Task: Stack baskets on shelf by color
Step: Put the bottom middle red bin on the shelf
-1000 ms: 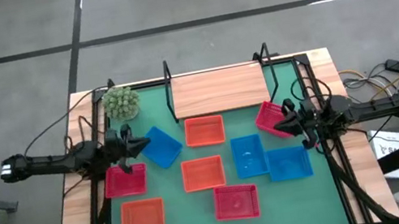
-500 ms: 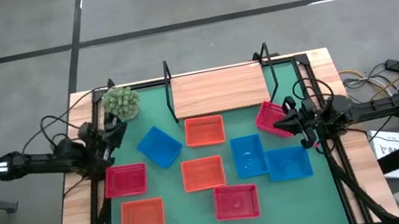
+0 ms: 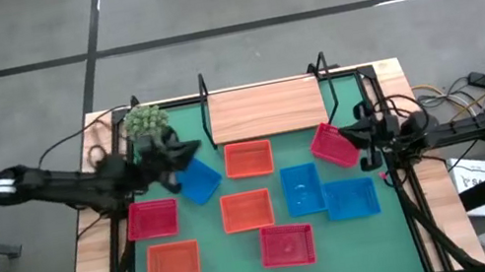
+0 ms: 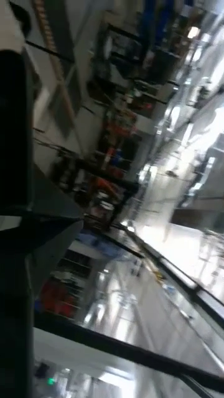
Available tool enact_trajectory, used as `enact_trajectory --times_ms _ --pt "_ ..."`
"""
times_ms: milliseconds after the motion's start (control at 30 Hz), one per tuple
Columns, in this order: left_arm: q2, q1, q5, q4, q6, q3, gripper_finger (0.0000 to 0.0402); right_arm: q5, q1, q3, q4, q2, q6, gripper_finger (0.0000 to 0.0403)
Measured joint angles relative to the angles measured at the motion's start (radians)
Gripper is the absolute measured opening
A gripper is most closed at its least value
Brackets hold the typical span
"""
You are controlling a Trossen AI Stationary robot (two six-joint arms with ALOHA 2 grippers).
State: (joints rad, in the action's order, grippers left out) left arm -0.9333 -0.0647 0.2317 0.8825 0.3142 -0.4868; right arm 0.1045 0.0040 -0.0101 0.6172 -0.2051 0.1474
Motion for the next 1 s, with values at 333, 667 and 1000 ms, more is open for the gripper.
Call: enact_trajectory --times_ms 333,667,1000 --pt "-0.239 -0.009 -0.002 -0.251 0.192 -0.238 0.0000 0.000 0.000 0.000 0.072 -0.005 0.029 0.0009" --pt "-0.378 -0.091 0.009 -0.852 0.309 -0.578 0.0000 0.000 0.000 0.000 0.060 -0.007 0.041 0.0009" --pt "-0.559 -0.210 -0.060 -1.296 0.344 -0.907 0.0000 0.001 0.000 0.000 0.060 -0.007 0.073 0.0009"
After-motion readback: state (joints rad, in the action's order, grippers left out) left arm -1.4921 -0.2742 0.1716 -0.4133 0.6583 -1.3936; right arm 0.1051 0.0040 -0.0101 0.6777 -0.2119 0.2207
